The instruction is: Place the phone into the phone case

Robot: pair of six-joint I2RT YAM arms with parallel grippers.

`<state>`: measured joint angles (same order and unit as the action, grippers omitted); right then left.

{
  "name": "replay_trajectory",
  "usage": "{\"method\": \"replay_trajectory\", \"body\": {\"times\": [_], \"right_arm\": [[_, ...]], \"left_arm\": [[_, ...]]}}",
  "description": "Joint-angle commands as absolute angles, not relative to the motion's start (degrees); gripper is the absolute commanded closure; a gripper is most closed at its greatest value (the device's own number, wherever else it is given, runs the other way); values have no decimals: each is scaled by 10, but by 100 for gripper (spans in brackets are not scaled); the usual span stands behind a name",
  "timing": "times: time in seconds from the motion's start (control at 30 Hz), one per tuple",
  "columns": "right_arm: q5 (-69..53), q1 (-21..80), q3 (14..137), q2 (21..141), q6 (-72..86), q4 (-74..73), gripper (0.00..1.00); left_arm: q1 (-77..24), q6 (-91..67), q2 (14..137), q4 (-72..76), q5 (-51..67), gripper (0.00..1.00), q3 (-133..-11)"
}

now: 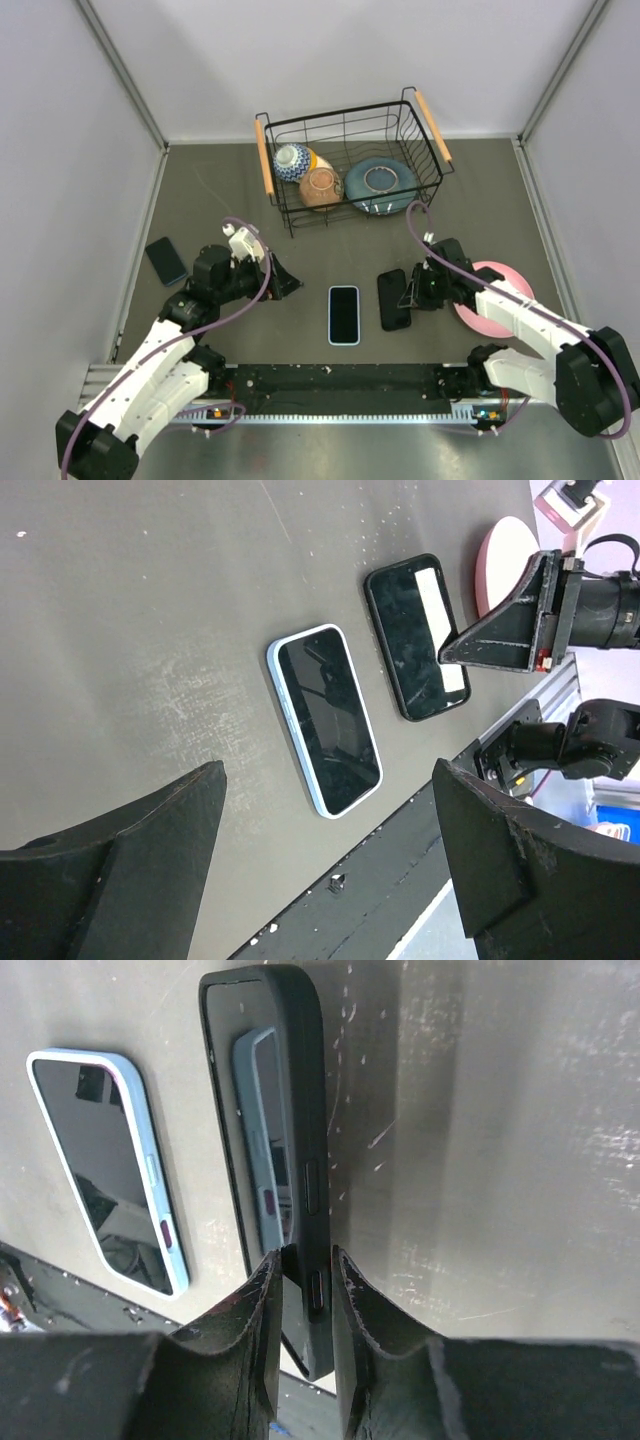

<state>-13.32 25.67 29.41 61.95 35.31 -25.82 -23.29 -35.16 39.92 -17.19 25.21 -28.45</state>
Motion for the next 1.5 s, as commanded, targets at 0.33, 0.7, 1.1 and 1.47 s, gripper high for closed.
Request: {"method": "replay_trajectory", "body": {"times": [0.33, 0.7, 1.1, 1.47], "right_arm": [[7, 239, 317, 609, 322, -211, 73], [-43, 239, 320, 598, 349, -212, 73], [-62, 240, 232, 624, 380, -139, 93], [-122, 240, 242, 492, 387, -149, 63]], "left_arm": [[-217, -407, 445, -302, -68, 8, -378], [-135, -438, 480, -309, -78, 5, -403], [16, -420, 634, -249, -33, 11, -432], [53, -267, 785, -268, 82, 12, -543]]}}
